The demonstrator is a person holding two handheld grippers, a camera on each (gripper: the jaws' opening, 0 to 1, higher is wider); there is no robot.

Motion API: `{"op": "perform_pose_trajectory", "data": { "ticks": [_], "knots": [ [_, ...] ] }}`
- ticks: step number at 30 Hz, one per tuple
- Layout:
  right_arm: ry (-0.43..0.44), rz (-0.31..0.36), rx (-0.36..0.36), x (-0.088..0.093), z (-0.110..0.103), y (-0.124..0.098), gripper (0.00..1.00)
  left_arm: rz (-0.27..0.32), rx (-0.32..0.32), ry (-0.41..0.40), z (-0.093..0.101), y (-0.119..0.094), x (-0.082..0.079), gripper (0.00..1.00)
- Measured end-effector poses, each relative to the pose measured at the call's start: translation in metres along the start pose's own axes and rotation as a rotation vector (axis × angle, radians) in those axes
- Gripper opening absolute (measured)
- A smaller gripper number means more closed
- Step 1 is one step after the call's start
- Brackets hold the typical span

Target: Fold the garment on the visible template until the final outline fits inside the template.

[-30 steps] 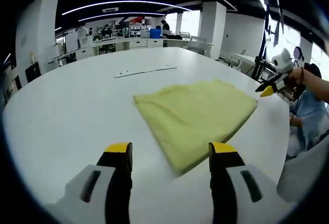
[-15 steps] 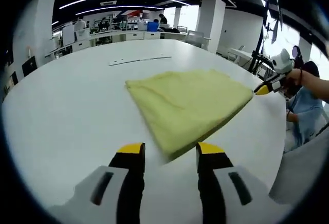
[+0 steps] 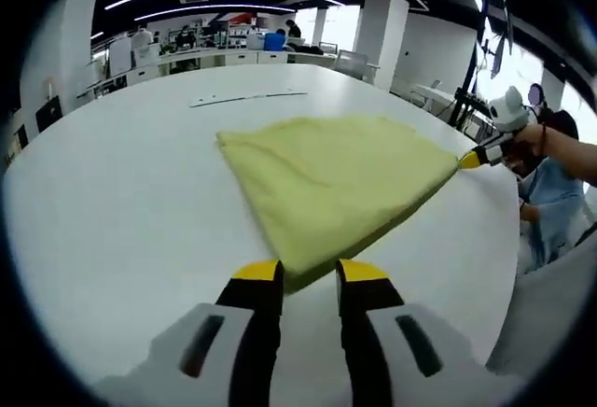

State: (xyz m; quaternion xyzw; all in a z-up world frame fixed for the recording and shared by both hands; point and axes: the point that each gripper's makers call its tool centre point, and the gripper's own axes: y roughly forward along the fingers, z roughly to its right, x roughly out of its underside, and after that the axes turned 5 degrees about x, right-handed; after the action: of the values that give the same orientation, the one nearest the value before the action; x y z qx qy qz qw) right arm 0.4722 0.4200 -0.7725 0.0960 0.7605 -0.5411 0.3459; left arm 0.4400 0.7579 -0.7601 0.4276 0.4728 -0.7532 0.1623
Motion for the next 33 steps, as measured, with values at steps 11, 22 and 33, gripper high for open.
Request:
{"op": "perform_pose_trajectory", "data": {
  "ticks": [11,22,33],
  "knots": [
    [-0.053,-0.007,0.004,-0.003,0.003,-0.004,0.00,-0.001,-0.024,0.018,-0.008,-0.001,-0.001,0.04],
    [-0.226,-0.009,0.020,-0.014,0.002,-0.019,0.00,-0.018,-0.030,0.071,-0.007,-0.001,-0.002,0.02],
    [-0.168,-0.031,-0.003,0.002,0.003,-0.019,0.00,-0.078,-0.003,0.157,0.001,-0.004,0.006,0.00]
  ]
}}
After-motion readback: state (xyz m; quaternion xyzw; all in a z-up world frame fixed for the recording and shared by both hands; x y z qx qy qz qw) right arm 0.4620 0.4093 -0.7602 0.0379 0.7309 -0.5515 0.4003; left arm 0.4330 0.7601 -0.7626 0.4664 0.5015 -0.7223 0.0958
